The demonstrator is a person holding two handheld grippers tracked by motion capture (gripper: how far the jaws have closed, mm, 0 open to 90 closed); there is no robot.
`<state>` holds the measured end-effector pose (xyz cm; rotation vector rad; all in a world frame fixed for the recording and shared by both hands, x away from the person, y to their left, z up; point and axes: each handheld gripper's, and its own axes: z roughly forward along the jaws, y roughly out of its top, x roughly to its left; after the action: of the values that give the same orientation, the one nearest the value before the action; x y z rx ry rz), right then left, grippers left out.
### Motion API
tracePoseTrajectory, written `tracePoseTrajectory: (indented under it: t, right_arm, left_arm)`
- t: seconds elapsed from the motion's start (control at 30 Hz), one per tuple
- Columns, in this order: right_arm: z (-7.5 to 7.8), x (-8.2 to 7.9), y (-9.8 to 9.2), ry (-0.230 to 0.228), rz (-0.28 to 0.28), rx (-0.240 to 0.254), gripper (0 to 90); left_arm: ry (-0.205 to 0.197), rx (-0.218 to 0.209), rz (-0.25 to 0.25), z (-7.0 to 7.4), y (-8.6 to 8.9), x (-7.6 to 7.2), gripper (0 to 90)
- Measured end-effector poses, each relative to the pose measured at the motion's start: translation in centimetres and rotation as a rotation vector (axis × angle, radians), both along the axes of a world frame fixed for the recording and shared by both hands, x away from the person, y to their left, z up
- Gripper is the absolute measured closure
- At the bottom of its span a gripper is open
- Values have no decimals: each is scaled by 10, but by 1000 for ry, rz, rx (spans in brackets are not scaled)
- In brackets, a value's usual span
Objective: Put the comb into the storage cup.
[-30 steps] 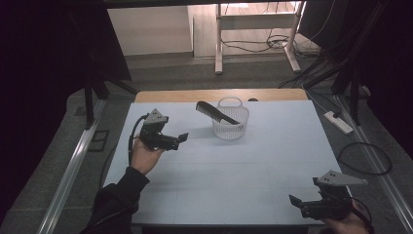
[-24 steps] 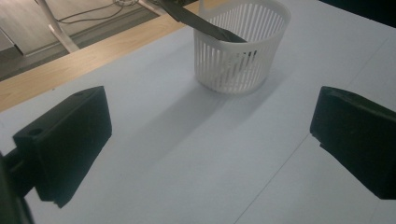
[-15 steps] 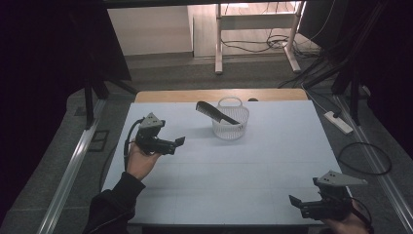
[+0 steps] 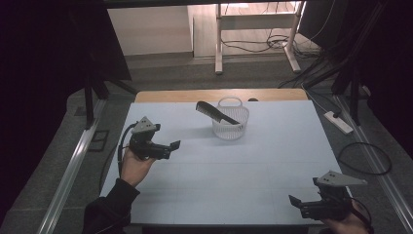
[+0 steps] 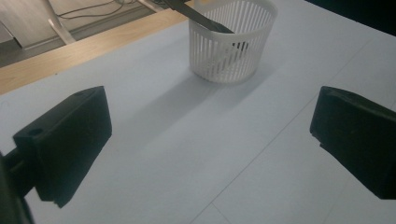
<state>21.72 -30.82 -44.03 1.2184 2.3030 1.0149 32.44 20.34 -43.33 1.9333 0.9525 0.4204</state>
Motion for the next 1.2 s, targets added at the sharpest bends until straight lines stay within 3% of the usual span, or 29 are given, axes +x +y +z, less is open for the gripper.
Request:
tracePoseTrajectory:
  t: [0.83,1.2]
  right_arm:
    - [0,0,0,-5,-2,2,4]
    - [0,0,0,-5,-8,2,4]
  left_arm:
    - [7,-16,11,0,12,-33,0]
    - [12,-42,33,0,23,-49,0]
